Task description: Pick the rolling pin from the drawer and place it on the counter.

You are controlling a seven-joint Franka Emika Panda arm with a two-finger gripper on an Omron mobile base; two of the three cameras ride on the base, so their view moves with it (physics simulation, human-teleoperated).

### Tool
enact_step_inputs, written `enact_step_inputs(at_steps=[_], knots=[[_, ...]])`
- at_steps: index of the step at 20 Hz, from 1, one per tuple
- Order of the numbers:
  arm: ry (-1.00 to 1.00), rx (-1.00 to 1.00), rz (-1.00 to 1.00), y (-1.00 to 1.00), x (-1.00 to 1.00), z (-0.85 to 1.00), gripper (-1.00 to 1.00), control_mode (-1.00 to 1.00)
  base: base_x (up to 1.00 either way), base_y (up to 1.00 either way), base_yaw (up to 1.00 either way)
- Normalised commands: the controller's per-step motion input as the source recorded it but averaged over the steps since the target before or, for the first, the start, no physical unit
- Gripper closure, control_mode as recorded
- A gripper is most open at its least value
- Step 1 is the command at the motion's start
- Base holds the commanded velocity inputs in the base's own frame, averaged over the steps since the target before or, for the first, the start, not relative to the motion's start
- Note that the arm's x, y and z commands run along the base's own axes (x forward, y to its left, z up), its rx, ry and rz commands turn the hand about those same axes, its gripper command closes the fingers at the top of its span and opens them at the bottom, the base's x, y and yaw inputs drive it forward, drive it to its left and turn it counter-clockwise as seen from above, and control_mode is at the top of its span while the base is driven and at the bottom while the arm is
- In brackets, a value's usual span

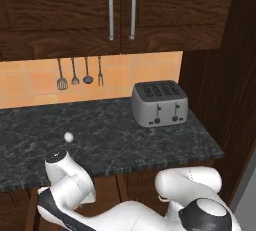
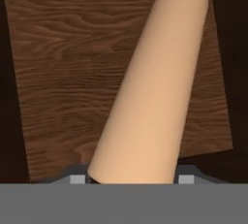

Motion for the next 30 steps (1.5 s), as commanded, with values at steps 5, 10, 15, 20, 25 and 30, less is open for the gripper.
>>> enact_step_inputs(at_steps=[5,10,15,20,25,30], knots=[[-0.01,0.0,0.0,0.01,-0.87,0.98,1.0,-1.0,0.0,0.0,0.0],[-0.02,-0.01,0.02,0.16,-0.89,0.96,1.0,-1.0,0.0,0.0,0.0],[0.0,0.0,0.0,-0.18,0.25,1.0,1.0,-1.0,0.0,0.0,0.0],[0.06,0.0,-0.03,-0.35,0.85,0.26,1.0,-1.0,0.0,0.0,0.0],[0.08,-0.06,-0.05,-0.46,1.0,-0.53,1.0,-1.0,0.0,0.0,0.0],[0.02,-0.1,-0.05,-0.44,1.0,-0.76,1.0,-1.0,0.0,0.0,0.0]])
